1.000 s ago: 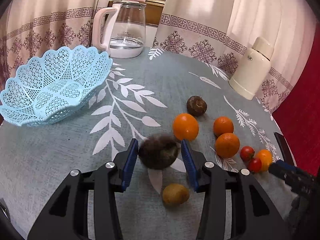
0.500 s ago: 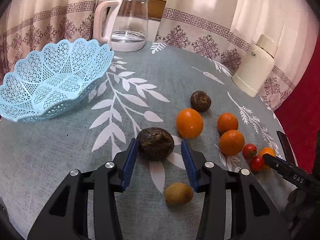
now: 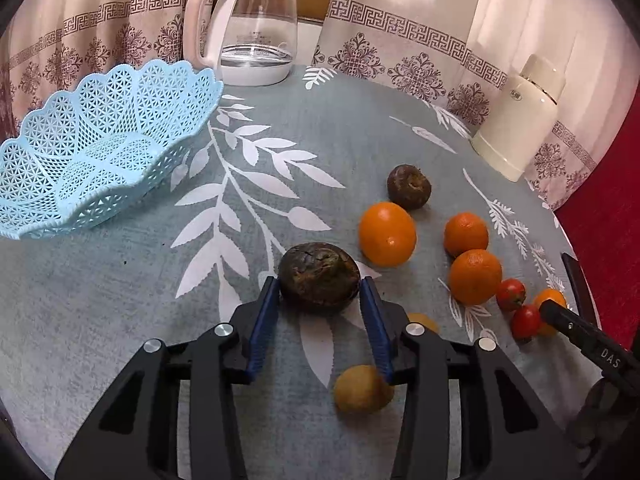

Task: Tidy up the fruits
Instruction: 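Grasp the dark brown fruit with the left tool while the right tool grasps the orange, then carry the brown fruit and orange into the blue basket and open both tools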

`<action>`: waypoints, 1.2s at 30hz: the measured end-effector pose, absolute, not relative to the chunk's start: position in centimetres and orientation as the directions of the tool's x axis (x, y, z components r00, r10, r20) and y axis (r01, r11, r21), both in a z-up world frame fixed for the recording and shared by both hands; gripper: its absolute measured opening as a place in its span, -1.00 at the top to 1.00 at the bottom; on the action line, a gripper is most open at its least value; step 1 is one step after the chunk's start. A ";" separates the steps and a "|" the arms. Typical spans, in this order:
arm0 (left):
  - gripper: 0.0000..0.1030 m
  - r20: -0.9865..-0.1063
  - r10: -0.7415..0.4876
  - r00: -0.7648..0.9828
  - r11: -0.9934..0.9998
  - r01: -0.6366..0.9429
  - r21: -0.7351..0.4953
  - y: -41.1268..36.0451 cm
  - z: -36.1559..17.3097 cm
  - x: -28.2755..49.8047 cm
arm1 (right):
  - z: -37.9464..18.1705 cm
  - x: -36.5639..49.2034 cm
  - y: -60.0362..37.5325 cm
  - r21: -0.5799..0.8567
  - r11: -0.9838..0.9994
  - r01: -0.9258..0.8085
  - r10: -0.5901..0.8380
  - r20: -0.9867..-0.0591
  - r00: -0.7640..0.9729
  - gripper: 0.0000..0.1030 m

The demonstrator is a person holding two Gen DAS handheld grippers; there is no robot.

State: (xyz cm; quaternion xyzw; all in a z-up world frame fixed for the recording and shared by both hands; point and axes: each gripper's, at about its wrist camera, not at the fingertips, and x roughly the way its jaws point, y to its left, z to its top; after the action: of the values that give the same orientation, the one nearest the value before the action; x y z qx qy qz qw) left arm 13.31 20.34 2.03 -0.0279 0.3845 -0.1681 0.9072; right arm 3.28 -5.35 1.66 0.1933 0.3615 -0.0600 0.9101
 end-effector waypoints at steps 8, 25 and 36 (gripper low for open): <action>0.51 -0.610 -0.314 0.728 0.944 0.308 -0.119 20.2 3.9 11.6 | 2.7 1.4 -5.8 0.328 0.904 0.276 0.005 -0.652 0.758 0.26; -0.28 -0.688 -0.295 0.664 0.948 0.294 -0.122 20.2 2.6 12.8 | 0.9 1.1 -5.1 0.343 0.900 0.268 0.042 -0.681 0.731 0.26; 0.11 -0.715 -0.269 0.645 0.949 0.303 -0.084 19.6 2.2 13.2 | 0.8 1.0 -5.2 0.360 0.895 0.262 0.054 -0.672 0.738 0.26</action>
State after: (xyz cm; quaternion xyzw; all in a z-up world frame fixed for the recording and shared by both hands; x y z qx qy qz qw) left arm 13.23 19.56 2.18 0.0217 0.3905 -0.1576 0.9068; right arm 0.96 -5.25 0.83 0.2213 0.3571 -0.0576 0.9057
